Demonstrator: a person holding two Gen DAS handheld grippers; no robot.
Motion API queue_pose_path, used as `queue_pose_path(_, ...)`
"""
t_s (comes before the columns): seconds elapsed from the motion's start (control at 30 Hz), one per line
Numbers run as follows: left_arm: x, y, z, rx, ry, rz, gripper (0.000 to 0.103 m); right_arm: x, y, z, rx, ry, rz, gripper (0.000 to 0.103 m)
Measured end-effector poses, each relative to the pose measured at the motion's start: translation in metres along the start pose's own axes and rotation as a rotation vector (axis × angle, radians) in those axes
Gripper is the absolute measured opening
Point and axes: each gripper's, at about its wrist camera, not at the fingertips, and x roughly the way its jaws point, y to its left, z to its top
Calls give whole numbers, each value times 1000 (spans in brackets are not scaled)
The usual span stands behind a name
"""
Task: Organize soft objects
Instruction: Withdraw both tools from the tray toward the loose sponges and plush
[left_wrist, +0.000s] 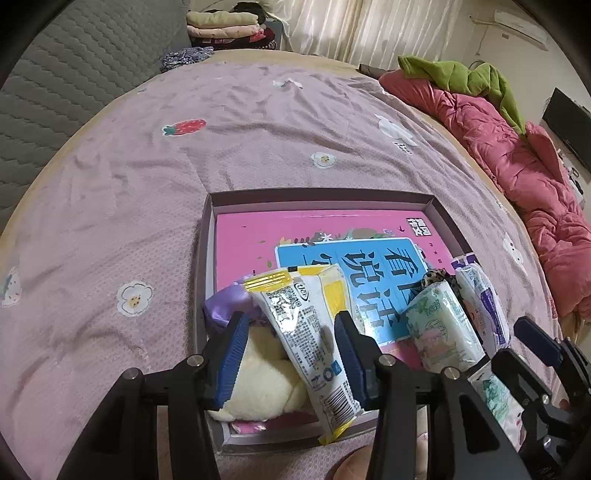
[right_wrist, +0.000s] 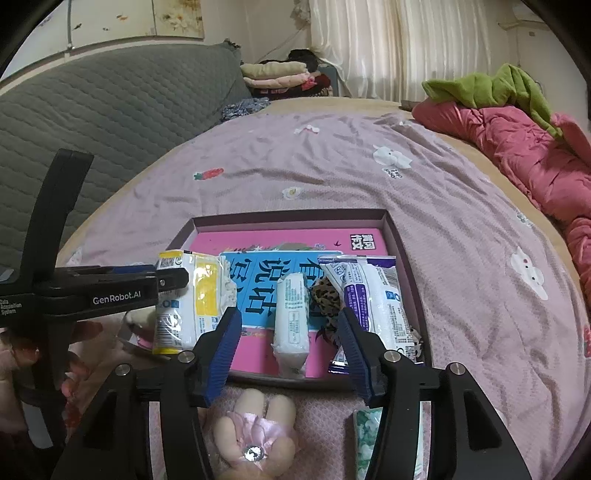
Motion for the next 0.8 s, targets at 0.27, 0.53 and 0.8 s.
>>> queue_pose_path(0.27,-7,3,-5,-6,-3,15,53,-14,-7,-2,10,-13,-11,57)
queue_pose_path(0.53,-17,9,-8,-15,-19,24,53,-22,-13,-3,15,-17,-22,57)
queue_pose_path(0.8,-34,11,-16,-30,-44,21,53,-31,-21,-7,23,-20,-36,58)
